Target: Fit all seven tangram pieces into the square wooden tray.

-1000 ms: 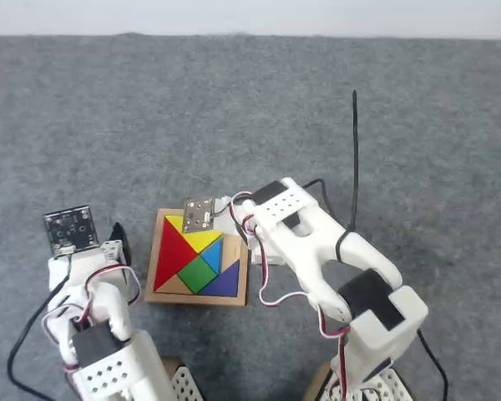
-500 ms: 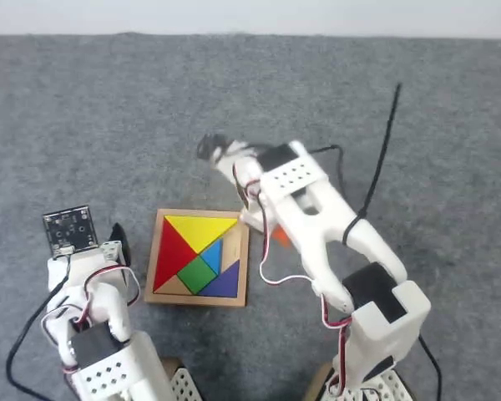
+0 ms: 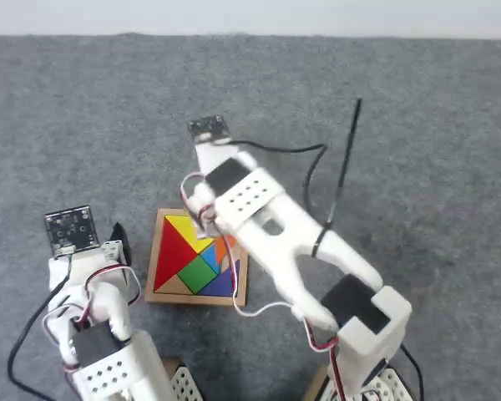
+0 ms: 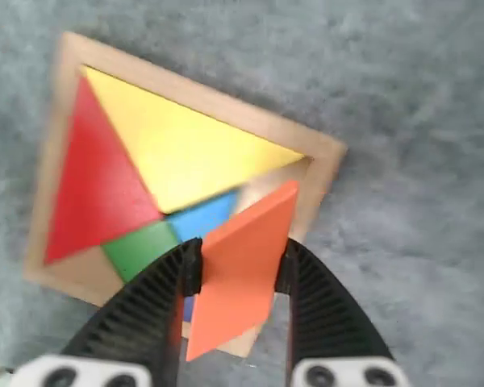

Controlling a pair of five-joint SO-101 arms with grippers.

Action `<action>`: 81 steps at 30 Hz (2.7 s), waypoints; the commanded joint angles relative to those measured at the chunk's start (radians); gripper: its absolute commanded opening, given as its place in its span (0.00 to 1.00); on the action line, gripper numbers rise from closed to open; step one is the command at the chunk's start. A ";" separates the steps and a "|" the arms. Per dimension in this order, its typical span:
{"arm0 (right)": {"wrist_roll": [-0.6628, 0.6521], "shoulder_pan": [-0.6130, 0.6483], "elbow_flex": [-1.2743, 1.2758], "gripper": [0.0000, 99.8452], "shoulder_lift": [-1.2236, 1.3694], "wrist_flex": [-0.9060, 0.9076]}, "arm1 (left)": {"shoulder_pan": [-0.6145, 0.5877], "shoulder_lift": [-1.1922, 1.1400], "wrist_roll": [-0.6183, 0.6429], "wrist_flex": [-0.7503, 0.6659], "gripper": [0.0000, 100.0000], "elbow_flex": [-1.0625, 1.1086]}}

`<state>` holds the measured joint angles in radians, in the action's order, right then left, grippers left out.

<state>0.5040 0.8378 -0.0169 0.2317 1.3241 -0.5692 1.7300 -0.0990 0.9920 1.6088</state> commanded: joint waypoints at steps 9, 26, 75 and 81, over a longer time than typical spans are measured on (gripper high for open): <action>0.295 0.008 0.048 0.05 0.166 -0.119 | -0.005 0.011 -0.003 -0.023 0.22 -0.005; 0.288 -0.044 0.040 0.05 0.165 -0.076 | -0.002 0.011 -0.003 -0.023 0.22 -0.005; -0.087 -0.038 -0.215 0.09 0.168 0.275 | -0.002 0.011 -0.003 -0.021 0.22 -0.005; -0.089 -0.068 -0.213 0.01 0.166 0.277 | -0.003 0.011 -0.003 -0.021 0.22 -0.005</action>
<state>0.4304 0.7994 -0.1826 0.4143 1.5881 -0.5708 1.7300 -0.0990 0.9920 1.6088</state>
